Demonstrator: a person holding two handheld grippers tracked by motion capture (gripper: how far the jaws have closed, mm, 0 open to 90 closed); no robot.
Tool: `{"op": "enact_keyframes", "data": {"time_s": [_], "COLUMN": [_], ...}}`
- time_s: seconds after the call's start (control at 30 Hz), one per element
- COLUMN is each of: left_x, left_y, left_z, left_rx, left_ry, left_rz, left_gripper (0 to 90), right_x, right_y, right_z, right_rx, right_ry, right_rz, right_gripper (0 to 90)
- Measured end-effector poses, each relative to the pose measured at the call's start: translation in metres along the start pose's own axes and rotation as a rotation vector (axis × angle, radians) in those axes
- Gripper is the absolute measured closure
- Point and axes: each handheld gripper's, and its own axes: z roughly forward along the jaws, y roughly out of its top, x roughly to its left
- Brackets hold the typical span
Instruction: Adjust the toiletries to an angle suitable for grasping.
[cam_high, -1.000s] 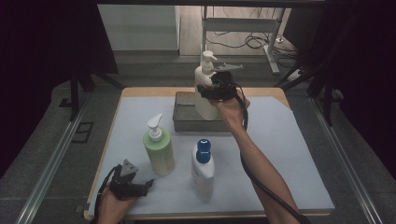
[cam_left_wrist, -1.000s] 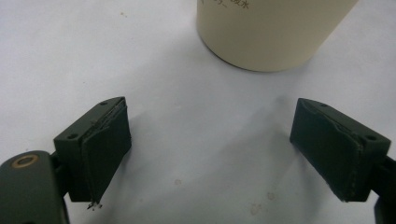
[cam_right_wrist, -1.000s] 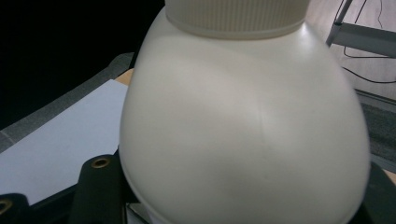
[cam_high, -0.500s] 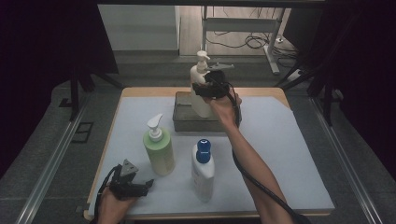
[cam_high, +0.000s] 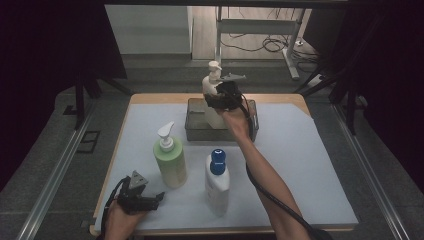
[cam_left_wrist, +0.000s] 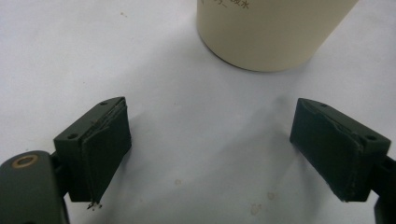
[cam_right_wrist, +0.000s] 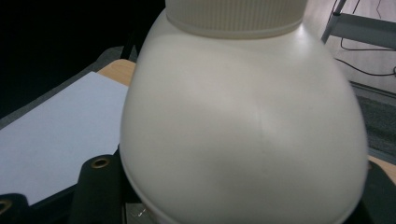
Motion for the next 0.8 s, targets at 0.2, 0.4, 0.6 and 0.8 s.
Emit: {"op": "enact_keyframes", "data": {"time_s": [0.2, 0.4, 0.6, 0.8], "left_x": [0.0, 0.0, 0.0, 0.0], "left_y": [0.0, 0.0, 0.0, 0.0], "left_z": [0.0, 0.0, 0.0, 0.0], "left_rx": [0.0, 0.001, 0.001, 0.001], "left_ry": [0.0, 0.0, 0.0, 0.001], "left_rz": [0.0, 0.0, 0.0, 0.0], "left_gripper": [12.0, 12.1, 12.1, 12.0], "right_x": [0.002, 0.003, 0.004, 0.003], "right_y": [-0.01, -0.017, -0.029, -0.04], "right_z": [0.005, 0.008, 0.01, 0.012], "right_rx": [0.014, 0.025, 0.027, 0.032], "right_ry": [0.002, 0.0, -0.003, -0.003], "right_rz": [0.004, 0.007, 0.009, 0.012], "right_gripper": [36.9, 36.8, 36.7, 36.4]}}
